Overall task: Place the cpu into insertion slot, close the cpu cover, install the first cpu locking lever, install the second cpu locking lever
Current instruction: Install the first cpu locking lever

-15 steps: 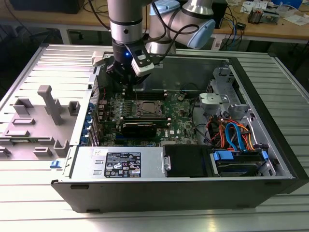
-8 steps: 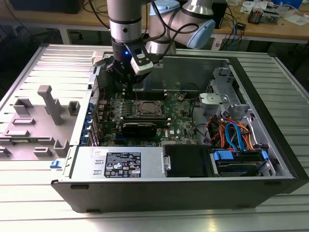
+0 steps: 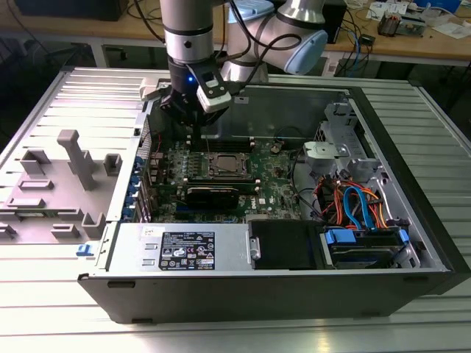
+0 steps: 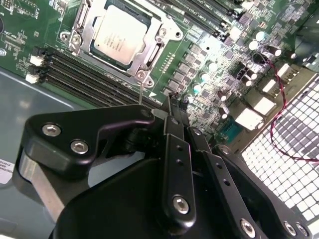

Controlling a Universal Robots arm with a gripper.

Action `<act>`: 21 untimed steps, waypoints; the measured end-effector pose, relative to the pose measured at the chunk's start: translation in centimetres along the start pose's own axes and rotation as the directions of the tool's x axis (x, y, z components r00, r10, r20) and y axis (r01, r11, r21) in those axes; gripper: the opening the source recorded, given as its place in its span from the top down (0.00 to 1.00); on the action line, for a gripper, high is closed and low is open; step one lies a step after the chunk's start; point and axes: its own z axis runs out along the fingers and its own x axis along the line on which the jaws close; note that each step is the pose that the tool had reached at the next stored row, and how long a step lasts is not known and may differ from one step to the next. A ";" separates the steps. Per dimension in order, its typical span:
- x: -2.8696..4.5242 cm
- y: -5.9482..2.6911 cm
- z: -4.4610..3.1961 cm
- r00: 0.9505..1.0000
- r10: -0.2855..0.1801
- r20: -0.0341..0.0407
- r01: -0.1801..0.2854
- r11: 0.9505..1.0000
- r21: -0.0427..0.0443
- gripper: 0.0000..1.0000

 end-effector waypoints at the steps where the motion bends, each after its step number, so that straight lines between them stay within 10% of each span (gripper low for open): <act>1: 0.00 0.13 0.00 1.000 0.000 0.000 0.000 1.000 0.000 0.89; 21: -2.88 1.12 0.24 1.000 0.007 0.000 -0.007 1.000 0.002 0.89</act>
